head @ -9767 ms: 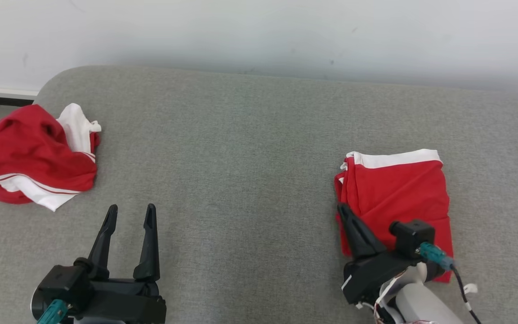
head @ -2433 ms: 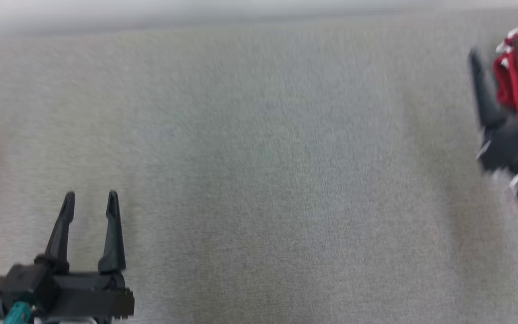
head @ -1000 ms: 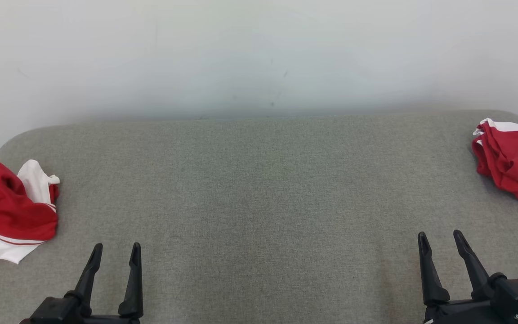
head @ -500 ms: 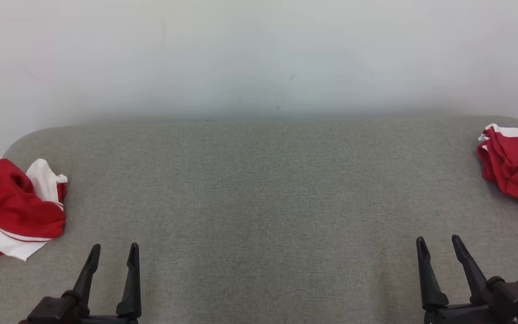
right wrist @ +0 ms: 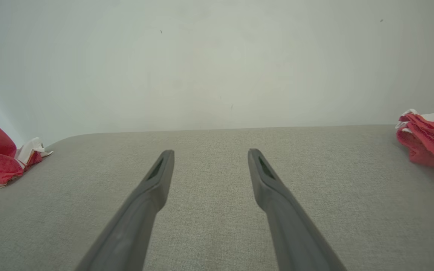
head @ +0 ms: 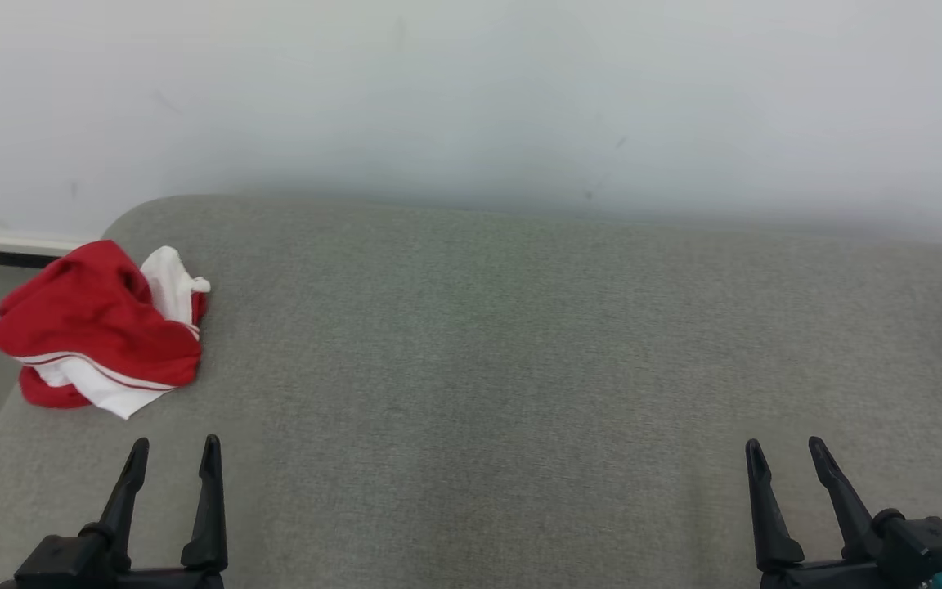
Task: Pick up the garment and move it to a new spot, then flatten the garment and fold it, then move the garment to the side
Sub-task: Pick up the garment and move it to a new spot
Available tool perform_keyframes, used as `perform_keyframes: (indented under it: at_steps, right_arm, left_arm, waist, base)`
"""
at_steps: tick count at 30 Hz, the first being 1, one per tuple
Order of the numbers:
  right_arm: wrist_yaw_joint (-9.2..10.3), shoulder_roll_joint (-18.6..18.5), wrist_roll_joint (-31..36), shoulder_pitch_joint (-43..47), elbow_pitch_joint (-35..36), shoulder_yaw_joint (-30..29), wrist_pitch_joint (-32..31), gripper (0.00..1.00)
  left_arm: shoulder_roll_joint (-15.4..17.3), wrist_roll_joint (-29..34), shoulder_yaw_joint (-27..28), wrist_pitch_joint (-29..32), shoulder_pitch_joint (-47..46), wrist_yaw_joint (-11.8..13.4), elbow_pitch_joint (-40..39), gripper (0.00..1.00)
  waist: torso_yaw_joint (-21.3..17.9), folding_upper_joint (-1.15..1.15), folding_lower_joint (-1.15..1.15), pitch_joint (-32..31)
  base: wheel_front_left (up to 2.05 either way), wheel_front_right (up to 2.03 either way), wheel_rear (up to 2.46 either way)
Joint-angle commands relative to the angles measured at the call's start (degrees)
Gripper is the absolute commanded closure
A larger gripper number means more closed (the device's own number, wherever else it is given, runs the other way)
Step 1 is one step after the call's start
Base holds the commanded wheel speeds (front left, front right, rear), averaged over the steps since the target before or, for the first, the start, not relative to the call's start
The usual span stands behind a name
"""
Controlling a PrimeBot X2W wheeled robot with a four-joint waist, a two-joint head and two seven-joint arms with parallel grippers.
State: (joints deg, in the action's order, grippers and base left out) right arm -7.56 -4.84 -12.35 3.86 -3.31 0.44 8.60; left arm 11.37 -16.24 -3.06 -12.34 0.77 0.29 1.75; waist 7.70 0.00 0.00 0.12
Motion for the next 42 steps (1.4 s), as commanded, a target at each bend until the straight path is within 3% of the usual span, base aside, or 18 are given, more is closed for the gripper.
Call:
perform_keyframes:
  at_steps: [1, 12, 23, 33, 42]
  right_arm:
    - [0.13, 0.22, -0.11, 0.13, -0.16, -0.14, 0.32, 0.00]
    - [0.13, -0.03, 0.47, -1.40, -0.73, 0.73, -0.18, 0.00]
    - [0.13, -0.04, 0.46, -1.40, -0.90, 1.55, -1.12, 0.00]
    - [0.13, 0.03, 0.27, -1.79, -0.92, 2.48, -1.56, 0.00]
    - [0.13, -1.57, 0.34, -3.32, 0.17, 2.33, -2.36, 0.00]
  left_arm:
    - [0.27, -0.23, 0.19, 0.19, 0.63, 0.23, -0.29, 0.00]
    - [0.33, -1.41, 1.48, -0.27, 1.15, 1.61, 0.05, 0.00]
    - [0.38, -2.31, 1.83, -0.54, 2.21, 2.22, 0.53, 0.00]
    - [0.30, -2.99, 2.30, -0.92, 2.99, 2.76, 0.91, 0.00]
    - [-0.49, -3.95, 2.72, -1.61, -1.14, 2.89, 1.97, 0.00]
  waist:
    - [4.38, 0.00, 0.00, 1.05]
    - [14.20, 0.00, 0.00, 2.42]
    - [19.88, 0.00, 0.00, 1.80]
    - [20.52, 0.00, 0.00, 1.76]
    - [17.86, 0.00, 0.00, 4.95]
  base:
    - [0.00, 0.00, 0.00]
    - [0.00, 0.00, 0.00]
    - [0.00, 0.00, 0.00]
    - [0.00, 0.00, 0.00]
    - [0.00, 0.00, 0.00]
